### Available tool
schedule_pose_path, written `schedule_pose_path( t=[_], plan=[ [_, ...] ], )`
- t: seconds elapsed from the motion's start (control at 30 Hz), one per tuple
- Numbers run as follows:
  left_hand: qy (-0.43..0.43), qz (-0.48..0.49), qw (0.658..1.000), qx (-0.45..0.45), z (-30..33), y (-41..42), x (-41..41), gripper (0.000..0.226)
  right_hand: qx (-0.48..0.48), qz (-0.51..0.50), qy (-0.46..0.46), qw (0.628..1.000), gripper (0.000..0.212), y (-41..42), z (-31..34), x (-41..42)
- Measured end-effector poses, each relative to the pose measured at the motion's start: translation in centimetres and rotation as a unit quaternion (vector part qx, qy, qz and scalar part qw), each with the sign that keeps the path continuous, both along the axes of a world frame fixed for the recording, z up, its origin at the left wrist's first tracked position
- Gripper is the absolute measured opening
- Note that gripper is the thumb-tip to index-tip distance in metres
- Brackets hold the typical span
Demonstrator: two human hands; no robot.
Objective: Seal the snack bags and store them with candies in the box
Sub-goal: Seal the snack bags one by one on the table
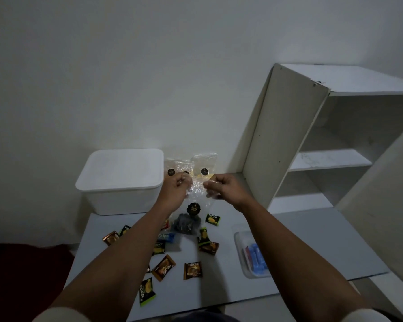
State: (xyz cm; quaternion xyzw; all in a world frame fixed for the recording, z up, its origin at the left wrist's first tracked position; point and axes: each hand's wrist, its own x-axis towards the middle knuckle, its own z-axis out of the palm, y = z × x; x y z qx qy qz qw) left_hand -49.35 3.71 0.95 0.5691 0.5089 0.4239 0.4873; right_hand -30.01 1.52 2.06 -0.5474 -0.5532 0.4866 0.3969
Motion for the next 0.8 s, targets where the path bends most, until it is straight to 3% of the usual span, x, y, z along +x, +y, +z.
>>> schedule_pose_path(
  t=[0.17,0.37,0.57,0.67,0.8],
  plan=[
    [-0.064,-0.003,0.995,-0.076,-0.4,-0.4,-0.1,0.015,-0.023,0.024,0.021,0.999,0.016,-0.2,0.6,-0.2],
    [-0.038,0.013,0.999,-0.028,-0.3,-0.3,-0.2,0.027,-0.058,-0.025,0.108,0.992,0.014,-0.8,0.0,0.1],
    [-0.066,0.041,0.995,-0.063,-0.8,-0.3,-0.1,0.022,-0.022,-0.030,0.072,0.997,0.020,-1.0,-0.1,-0.1],
    [-0.078,0.049,0.993,-0.080,-0.8,0.1,0.0,0.032,-0.029,-0.049,0.110,0.992,0.012,-0.9,-0.3,0.2],
    [-0.062,0.042,0.995,-0.073,-0.8,0.5,-0.3,0.032,-0.027,-0.063,0.130,0.989,0.016,-0.6,-1.0,0.6]
  ],
)
